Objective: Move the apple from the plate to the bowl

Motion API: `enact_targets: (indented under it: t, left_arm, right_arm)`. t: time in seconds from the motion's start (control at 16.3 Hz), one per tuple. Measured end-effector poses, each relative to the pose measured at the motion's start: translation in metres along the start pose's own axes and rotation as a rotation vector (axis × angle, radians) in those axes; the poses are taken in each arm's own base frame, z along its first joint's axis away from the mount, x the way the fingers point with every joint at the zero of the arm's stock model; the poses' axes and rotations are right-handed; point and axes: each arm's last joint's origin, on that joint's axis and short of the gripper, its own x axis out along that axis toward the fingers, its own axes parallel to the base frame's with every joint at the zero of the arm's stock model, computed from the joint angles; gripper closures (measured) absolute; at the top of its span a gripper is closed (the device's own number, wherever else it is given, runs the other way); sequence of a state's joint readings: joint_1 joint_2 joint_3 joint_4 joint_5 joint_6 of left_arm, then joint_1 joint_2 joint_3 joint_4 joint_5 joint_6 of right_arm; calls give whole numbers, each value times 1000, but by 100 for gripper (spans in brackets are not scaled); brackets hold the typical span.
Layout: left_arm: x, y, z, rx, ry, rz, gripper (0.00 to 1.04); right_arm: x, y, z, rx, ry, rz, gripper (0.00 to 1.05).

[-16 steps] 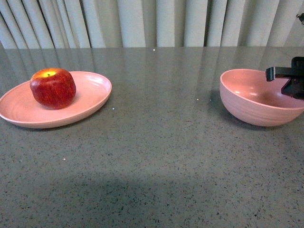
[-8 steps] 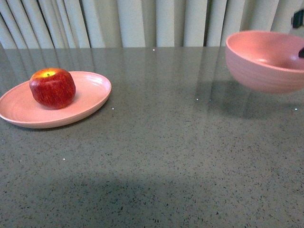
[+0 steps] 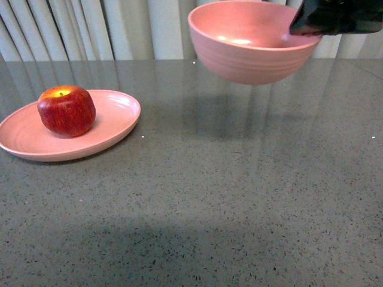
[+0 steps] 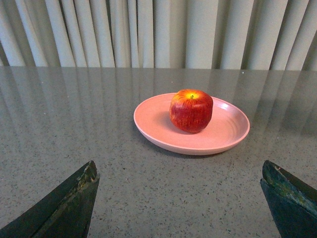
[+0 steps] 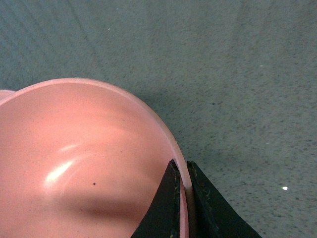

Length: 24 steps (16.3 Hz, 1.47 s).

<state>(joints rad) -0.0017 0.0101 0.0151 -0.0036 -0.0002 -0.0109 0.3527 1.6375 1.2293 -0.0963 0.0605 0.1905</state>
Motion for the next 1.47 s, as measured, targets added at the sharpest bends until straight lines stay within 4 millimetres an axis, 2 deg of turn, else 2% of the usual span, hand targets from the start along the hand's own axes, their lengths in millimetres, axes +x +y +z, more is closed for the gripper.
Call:
enact_targets:
  t: [0.25, 0.37, 0.61, 0.92, 1.47]
  left_arm:
    - [0, 0, 0, 0, 0, 0, 7]
    - [0, 0, 0, 0, 0, 0, 7]
    - [0, 0, 0, 0, 0, 0, 7]
    - [0, 0, 0, 0, 0, 0, 7]
    - [0, 0, 0, 0, 0, 0, 7]
  right_arm:
    - [23, 25, -11, -32, 59, 25, 102]
    - [53, 46, -20, -45, 110, 29, 102]
    - [74, 54, -26, -41, 145, 18, 102]
    - [86, 56, -37, -43, 179, 1, 102]
    - [92, 55, -44, -25, 205, 11, 102]
